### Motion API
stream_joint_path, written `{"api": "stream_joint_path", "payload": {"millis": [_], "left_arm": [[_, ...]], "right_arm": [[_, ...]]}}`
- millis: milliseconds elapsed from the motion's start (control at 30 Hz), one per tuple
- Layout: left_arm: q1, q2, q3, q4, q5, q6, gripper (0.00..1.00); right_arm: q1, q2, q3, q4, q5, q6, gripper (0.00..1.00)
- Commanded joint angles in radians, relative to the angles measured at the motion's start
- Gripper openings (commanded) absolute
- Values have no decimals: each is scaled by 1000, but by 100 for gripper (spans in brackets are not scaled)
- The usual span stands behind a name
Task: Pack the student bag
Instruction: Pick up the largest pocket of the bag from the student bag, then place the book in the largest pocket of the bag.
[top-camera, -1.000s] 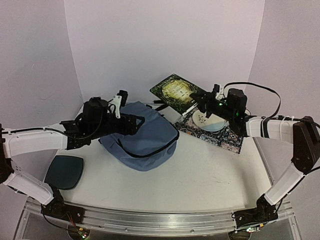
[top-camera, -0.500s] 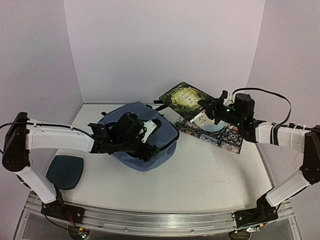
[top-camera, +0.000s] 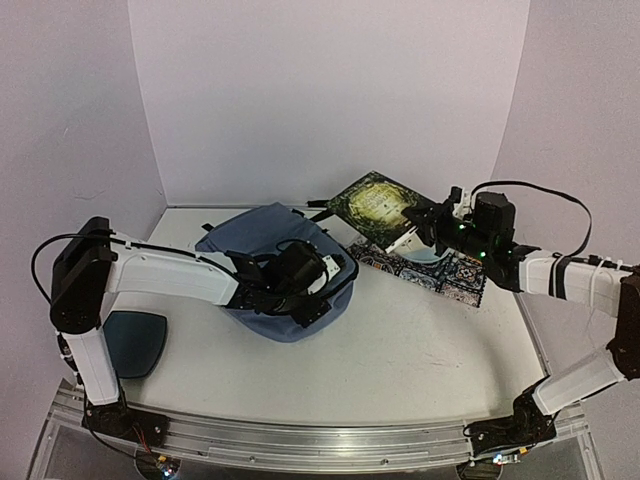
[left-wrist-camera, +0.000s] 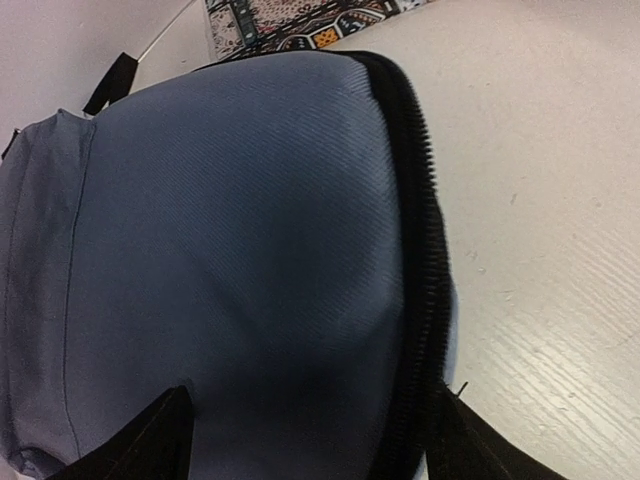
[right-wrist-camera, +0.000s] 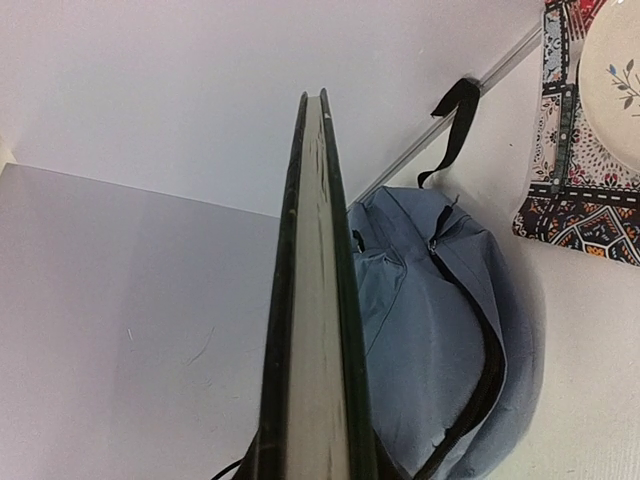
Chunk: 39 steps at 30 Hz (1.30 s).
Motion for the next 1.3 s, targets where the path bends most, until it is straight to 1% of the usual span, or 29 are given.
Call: {"api": "stream_joint_path", "payload": {"millis": [0, 133, 267, 300, 367, 433, 567, 800, 1033, 1167, 1267], "left_arm": [[0, 17, 76, -43, -163, 37, 71], [0, -20, 105, -71, -191, 38, 47], [1, -70, 130, -93, -214, 47, 25], [2, -79, 137, -99, -225, 48, 18], [7, -87, 159, -112, -249, 50, 7], [20, -92, 184, -128, -266, 47, 0], [72, -84, 242, -158, -265, 17, 0], [182, -38, 395, -232, -180, -57, 0], [220, 36, 564, -272, -140, -58, 0], [221, 54, 615, -287, -104, -76, 0], [221, 40, 624, -289, -69, -96, 0]], "right_arm": [[-4, -71, 24, 120, 2, -28, 0], [-4, -83, 23, 99, 2, -41, 0], [-3, -108, 14, 64, 8, -62, 0], [-4, -115, 10, 55, 13, -67, 0], [-4, -130, 6, 31, 16, -77, 0], [-4, -143, 6, -2, 14, -89, 0], [-4, -175, -11, -48, 17, -102, 0], [-3, -239, -52, -130, 4, -96, 0], [-3, -298, -107, -206, -26, -51, 0], [20, -291, -146, -158, -42, 9, 0], [69, -257, -156, -87, -30, 50, 0]]}}
